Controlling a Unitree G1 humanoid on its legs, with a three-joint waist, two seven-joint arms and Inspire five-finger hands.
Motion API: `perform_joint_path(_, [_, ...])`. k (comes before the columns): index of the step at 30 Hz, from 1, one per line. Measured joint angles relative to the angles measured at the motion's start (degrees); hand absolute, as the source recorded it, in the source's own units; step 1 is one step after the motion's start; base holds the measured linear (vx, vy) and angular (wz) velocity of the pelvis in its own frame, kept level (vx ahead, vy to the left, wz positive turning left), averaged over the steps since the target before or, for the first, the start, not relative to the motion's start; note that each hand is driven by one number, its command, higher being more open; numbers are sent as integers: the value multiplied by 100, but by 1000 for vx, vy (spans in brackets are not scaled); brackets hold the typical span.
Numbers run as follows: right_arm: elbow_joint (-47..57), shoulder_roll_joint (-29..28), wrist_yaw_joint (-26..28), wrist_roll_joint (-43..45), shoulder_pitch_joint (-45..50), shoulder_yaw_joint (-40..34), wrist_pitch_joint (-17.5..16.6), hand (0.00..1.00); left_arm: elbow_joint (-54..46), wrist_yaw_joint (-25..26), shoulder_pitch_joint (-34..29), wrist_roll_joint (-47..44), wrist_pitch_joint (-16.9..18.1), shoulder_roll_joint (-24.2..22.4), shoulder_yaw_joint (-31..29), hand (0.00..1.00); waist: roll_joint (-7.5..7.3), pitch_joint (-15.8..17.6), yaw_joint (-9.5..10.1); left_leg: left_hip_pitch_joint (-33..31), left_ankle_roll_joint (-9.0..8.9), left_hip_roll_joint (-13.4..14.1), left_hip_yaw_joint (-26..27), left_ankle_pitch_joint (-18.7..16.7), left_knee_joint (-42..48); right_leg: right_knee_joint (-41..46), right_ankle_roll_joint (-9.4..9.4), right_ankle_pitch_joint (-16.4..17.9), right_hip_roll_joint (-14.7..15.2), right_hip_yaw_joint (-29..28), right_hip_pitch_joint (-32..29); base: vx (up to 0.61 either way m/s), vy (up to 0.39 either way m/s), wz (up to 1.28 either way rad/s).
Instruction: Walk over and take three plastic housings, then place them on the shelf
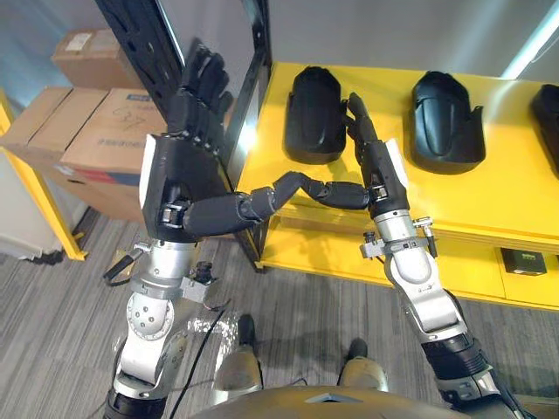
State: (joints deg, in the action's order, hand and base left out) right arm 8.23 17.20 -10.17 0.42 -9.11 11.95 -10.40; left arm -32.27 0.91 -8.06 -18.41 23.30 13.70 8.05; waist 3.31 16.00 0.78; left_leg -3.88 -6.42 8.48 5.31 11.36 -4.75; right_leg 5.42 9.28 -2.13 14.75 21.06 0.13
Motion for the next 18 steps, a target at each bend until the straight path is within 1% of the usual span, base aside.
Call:
perform_joint_path(1, [-37,-6,-87,-2,-51,2,0,100,0,50,-27,2,79,-56,17,100,5,63,21,-5,0,0,-6,5,0,17,6,12,0,1,-10,-36,-13,3])
perform_joint_path(2, [-132,-18,-296,-2,-165,-7,3,100,3,114,-78,-1,197,-143,58,100,10,186,37,-13,3,3,-19,15,0,46,0,25,1,7,-23,-34,-9,5])
perform_joint_path(5, [-184,-47,-683,-4,-328,-31,22,100,22,278,-133,107,350,-215,159,100,12,287,54,-174,24,7,-78,59,2,97,-14,27,0,48,-171,-27,-11,11])
perform_joint_path(6, [-187,-167,-837,-7,-416,-51,23,100,25,318,-135,111,407,-213,214,100,-3,382,66,-189,15,7,-83,78,3,136,-36,26,2,41,-199,-5,-14,4])
perform_joint_path(11, [-187,-312,-1026,-11,-541,-69,24,100,42,504,-148,249,414,-223,270,100,-24,494,65,-161,15,12,-87,78,3,203,-53,80,6,34,-200,0,0,0])
perform_joint_path(14, [-187,-354,-1036,-10,-537,-105,22,100,62,517,-155,330,413,-232,294,100,-27,587,56,-145,21,19,-85,73,2,268,-30,138,15,27,-218,-10,-8,0])
perform_joint_path(18, [-187,-362,-1025,-8,-530,-115,22,100,139,562,-157,328,413,-252,319,100,-45,602,53,-144,26,21,-46,68,3,295,-31,142,17,-22,-267,-13,-17,-5])
